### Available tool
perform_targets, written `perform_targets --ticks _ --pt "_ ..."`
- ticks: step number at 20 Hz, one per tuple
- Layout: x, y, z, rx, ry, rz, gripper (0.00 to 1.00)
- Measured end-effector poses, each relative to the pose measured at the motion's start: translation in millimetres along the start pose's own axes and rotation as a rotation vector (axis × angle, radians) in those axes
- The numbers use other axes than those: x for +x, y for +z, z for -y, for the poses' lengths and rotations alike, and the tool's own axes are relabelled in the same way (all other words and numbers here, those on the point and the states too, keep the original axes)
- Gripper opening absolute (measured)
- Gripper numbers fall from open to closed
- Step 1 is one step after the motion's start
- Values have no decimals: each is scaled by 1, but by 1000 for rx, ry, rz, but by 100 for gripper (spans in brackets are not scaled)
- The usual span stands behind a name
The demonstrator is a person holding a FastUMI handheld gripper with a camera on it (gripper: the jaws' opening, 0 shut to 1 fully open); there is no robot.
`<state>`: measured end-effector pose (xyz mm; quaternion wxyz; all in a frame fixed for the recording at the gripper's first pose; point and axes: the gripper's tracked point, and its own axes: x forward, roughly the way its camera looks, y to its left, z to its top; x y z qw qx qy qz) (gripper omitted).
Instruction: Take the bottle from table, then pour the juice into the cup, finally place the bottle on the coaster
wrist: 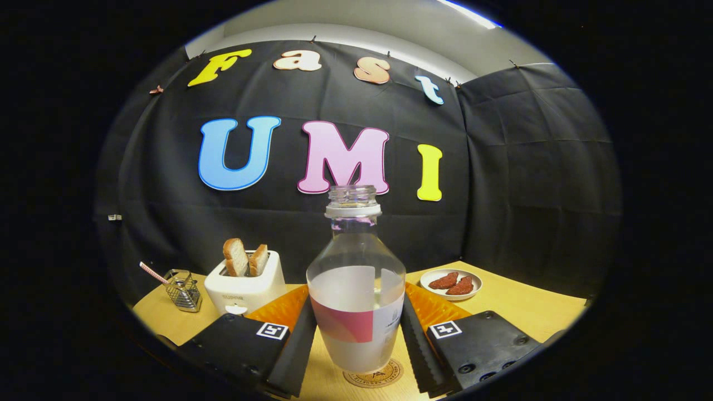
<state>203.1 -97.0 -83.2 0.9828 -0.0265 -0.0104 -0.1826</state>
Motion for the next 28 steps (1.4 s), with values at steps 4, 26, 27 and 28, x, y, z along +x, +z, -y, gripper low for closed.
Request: perform_targets --ticks 4,26,27,28 --pt "9 -12 -8 -9 -1 32 77" --pt "23 -89 44 39 -107 -38 78" --pt "24 -89 44 41 -106 -37 79" --pt "24 -88 44 42 -104 -38 79"
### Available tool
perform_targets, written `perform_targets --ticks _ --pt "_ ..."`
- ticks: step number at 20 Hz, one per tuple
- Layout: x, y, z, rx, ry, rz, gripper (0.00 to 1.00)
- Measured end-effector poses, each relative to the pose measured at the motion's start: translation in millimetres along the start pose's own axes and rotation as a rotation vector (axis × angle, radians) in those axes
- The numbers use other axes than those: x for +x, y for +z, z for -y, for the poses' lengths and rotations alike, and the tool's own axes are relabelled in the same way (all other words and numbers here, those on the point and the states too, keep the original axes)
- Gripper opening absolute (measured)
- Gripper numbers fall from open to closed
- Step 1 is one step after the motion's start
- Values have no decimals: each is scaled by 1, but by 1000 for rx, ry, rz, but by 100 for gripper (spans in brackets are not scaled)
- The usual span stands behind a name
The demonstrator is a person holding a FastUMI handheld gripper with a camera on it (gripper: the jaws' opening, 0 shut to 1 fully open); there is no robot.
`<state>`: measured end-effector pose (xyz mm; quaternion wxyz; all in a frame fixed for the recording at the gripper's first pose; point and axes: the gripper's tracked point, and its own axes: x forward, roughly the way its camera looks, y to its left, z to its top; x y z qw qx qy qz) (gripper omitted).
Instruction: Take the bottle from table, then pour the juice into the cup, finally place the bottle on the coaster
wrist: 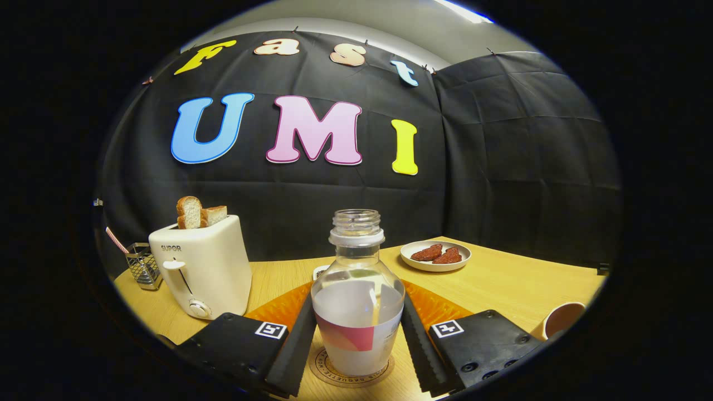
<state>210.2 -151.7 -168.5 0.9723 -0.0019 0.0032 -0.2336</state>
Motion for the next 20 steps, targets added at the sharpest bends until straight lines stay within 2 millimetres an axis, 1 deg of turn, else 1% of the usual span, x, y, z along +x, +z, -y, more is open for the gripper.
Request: perform_targets --ticks 4,6,7,8,13,15,20 --pt "-3 -4 -2 -11 10 -9 79" --pt "-6 -6 -8 -17 26 -16 86" --pt "-7 -7 -8 -26 31 -17 97" --pt "-8 -8 -9 -32 38 -19 100" --pt "-15 -11 -6 -45 42 -45 99" --pt "-22 -14 -6 -44 49 -59 99" --pt "-54 -22 6 -63 61 -105 99"
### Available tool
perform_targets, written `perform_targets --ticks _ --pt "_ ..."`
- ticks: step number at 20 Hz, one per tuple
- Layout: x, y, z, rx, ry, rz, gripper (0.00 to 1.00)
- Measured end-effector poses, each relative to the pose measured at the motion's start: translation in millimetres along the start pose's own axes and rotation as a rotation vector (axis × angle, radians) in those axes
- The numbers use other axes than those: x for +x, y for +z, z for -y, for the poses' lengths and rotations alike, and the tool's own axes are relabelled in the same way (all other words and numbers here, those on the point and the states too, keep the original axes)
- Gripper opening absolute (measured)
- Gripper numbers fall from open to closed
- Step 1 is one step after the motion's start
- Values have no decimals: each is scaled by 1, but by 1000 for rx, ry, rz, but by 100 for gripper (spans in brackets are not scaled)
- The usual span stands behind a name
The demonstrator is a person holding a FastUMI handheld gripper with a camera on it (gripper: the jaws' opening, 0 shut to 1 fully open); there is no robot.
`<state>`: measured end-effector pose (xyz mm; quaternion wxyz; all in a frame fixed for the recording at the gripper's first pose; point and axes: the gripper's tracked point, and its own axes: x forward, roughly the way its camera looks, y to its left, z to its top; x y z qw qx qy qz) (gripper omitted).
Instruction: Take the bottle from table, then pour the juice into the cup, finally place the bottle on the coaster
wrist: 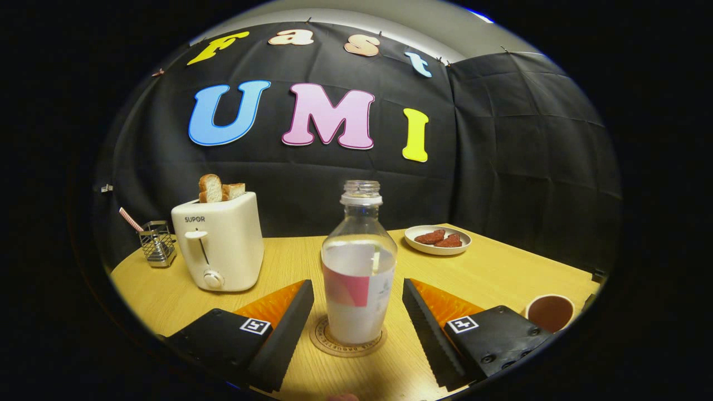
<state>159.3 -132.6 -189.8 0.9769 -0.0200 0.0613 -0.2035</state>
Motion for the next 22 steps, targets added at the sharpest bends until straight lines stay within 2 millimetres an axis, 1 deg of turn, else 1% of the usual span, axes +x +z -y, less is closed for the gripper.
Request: perform_targets --ticks 4,7,13,18,20,21,22 --pt "-28 8 6 -13 28 2 99" --pt "-47 21 5 -10 65 15 99" --pt "-87 57 5 13 103 46 98" --pt "-116 90 -8 14 177 64 98" --pt "-126 103 -9 20 199 70 98" --pt "-134 99 -13 27 212 78 99" --pt "-140 106 -14 33 224 84 99"
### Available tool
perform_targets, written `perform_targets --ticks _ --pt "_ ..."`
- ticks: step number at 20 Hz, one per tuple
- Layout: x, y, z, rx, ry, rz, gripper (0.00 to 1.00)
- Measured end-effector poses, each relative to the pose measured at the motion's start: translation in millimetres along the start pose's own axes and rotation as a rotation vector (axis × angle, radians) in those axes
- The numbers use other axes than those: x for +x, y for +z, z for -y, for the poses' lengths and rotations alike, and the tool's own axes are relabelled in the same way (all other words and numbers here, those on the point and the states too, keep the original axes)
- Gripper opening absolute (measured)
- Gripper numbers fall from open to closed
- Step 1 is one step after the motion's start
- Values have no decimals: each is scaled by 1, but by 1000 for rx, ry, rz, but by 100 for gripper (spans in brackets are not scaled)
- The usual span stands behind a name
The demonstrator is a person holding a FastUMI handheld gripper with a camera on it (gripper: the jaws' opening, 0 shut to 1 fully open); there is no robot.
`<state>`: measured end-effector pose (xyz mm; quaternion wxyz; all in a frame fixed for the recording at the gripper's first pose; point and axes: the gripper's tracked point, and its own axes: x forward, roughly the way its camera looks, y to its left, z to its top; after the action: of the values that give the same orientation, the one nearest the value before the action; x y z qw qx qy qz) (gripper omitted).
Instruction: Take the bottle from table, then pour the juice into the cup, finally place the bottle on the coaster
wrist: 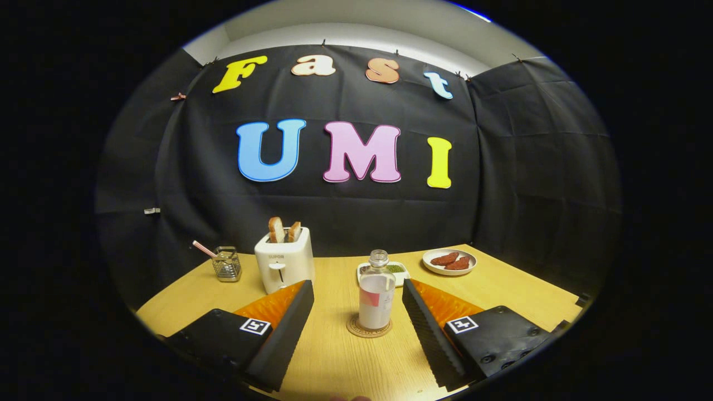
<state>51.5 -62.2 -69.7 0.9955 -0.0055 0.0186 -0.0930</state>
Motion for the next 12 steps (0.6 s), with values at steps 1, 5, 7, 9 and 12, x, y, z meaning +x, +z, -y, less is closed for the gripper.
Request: perform_targets --ticks 1,5,7,9,12 --pt "-4 7 -1 2 11 5 98" --pt "-18 40 4 -32 30 40 98" --pt "-24 56 7 -50 44 60 98" --pt "-29 71 7 -36 64 77 98" --pt "-38 84 10 -28 71 93 98"
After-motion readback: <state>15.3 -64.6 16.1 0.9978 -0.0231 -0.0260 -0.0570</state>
